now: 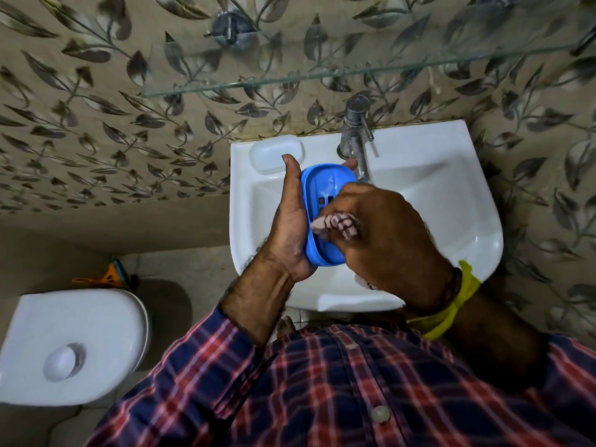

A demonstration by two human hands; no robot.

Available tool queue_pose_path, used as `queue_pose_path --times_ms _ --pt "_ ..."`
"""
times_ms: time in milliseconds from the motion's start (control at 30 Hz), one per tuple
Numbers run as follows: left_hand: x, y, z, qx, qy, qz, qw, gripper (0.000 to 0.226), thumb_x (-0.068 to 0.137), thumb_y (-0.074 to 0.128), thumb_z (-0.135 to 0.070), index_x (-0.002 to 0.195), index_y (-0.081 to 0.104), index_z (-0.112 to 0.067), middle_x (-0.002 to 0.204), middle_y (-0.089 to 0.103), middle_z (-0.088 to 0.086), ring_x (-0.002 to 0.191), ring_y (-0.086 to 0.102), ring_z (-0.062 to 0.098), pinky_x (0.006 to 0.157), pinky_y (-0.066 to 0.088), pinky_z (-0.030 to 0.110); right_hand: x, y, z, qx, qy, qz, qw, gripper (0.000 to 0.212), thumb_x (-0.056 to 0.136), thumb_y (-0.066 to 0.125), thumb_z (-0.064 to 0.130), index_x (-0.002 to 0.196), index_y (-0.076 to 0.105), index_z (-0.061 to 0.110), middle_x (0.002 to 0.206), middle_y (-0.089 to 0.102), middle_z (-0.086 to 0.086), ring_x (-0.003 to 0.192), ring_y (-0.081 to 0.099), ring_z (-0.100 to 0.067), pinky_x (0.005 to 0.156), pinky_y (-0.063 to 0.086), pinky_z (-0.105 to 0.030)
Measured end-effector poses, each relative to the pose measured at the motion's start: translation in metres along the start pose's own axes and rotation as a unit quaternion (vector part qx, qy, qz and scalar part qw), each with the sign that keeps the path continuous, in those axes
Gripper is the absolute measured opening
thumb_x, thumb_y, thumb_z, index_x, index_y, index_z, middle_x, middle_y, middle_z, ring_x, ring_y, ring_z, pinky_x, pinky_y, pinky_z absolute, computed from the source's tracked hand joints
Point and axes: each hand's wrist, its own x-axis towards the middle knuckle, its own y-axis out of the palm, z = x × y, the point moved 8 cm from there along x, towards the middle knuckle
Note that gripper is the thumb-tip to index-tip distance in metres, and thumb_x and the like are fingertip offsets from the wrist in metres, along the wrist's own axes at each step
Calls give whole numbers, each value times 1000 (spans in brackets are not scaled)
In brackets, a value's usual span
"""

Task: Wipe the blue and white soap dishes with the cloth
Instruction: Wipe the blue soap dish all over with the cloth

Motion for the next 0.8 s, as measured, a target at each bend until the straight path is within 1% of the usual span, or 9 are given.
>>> queue_pose_path --times_ms 100,167,233,333,400,533,667,733,800 --pt "0 -1 -6 12 12 -4 1000 99 85 23 -90 142 61 -18 96 72 10 86 66 22 92 53 40 -4 10 -1 -20 -1 59 998 11 83 71 19 89 74 28 90 65 10 87 67 -15 75 55 -37" --pt "-2 -1 -7 17 15 -9 1000 100 84 25 -90 143 58 -16 94 72 9 81 68 20 85 55 37 -9 9 -3 -30 12 60 998 15 81 72 18 91 74 30 93 66 11 89 66 -14 75 55 -35" --pt "-3 2 -9 3 15 -5 1000 101 83 28 -90 144 57 -15 93 72 10 80 70 20 84 56 36 -7 6 -2 -39 4 46 998 20 80 71 13 92 74 29 94 65 9 90 66 -15 75 54 -36" --pt "-2 2 -12 15 30 5 999 102 82 27 -90 142 60 -14 94 72 9 82 66 22 85 54 37 -8 9 2 -59 -16 81 995 22 81 72 14 94 73 31 95 63 12 93 65 -14 75 52 -35" --pt "-2 3 -11 26 35 0 999 102 81 28 -91 139 62 -14 95 72 9 82 65 23 89 53 40 -14 9 -2 -84 -2 92 992 24 83 71 14 97 72 34 98 62 13 95 64 -16 75 51 -35" --pt "-9 6 -8 17 50 7 999 105 73 27 -92 135 64 -16 104 74 8 88 70 26 92 55 46 -14 4 -8 -88 23 67 994 30 82 68 10 99 72 34 101 63 11 95 64 -18 76 50 -33" --pt "-18 8 -11 37 62 37 997 112 55 54 -94 137 62 -19 109 74 5 95 71 25 93 54 45 -17 10 -2 -90 21 53 994 31 80 67 12 100 72 36 102 62 14 95 63 -16 73 48 -32" --pt "-16 9 -13 31 62 32 997 108 67 36 -93 140 59 -15 104 74 7 91 70 25 89 57 44 -20 12 -1 -104 10 65 992 32 81 67 12 101 71 36 102 61 13 93 63 -18 72 48 -32" --pt "-13 12 -12 20 60 23 998 105 76 26 -87 142 57 -11 101 73 8 88 69 26 88 57 44 -21 8 -5 -130 7 66 989 31 80 67 12 99 70 35 101 61 12 91 62 -17 66 40 -26"
